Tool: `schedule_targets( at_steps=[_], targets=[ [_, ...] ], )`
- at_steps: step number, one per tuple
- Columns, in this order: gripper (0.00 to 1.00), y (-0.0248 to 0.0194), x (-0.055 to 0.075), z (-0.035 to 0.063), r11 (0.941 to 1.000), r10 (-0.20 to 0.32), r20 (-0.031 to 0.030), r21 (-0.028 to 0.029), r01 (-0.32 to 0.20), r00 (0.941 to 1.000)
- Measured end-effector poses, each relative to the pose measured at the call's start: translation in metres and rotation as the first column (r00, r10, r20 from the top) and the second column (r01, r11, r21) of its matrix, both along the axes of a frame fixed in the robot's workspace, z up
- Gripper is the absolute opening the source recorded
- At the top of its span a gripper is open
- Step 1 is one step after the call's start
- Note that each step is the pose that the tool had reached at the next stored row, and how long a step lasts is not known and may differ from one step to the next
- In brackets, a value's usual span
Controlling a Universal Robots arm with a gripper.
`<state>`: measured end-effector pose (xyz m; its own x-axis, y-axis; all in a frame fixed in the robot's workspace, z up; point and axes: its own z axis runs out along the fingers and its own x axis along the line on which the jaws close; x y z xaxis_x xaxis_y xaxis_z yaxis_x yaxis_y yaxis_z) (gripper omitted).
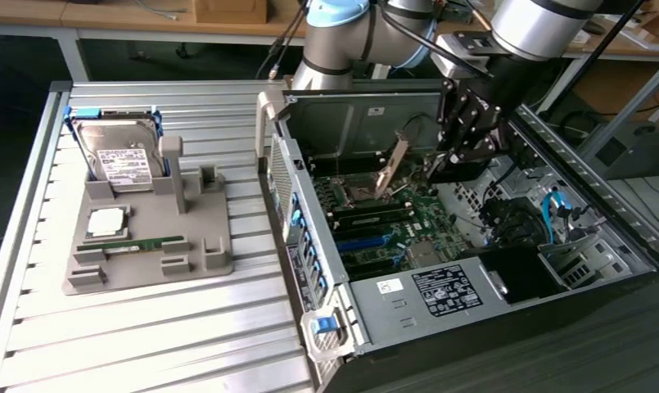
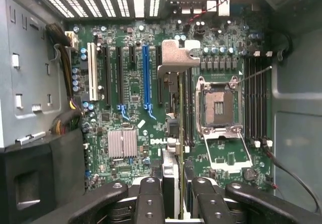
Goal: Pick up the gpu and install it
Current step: 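Insert the gpu into the slot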
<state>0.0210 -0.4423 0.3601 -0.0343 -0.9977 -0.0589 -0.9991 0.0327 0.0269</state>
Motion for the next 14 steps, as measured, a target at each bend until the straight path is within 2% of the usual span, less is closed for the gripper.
schedule_targets(
  at_steps=[14],
  targets=[
    [0.27, -0.0061, -0.019, -0.0059, 1.0000, 0.000, 0.0000, 0.0000, 0.000, 1.0000]
  ],
)
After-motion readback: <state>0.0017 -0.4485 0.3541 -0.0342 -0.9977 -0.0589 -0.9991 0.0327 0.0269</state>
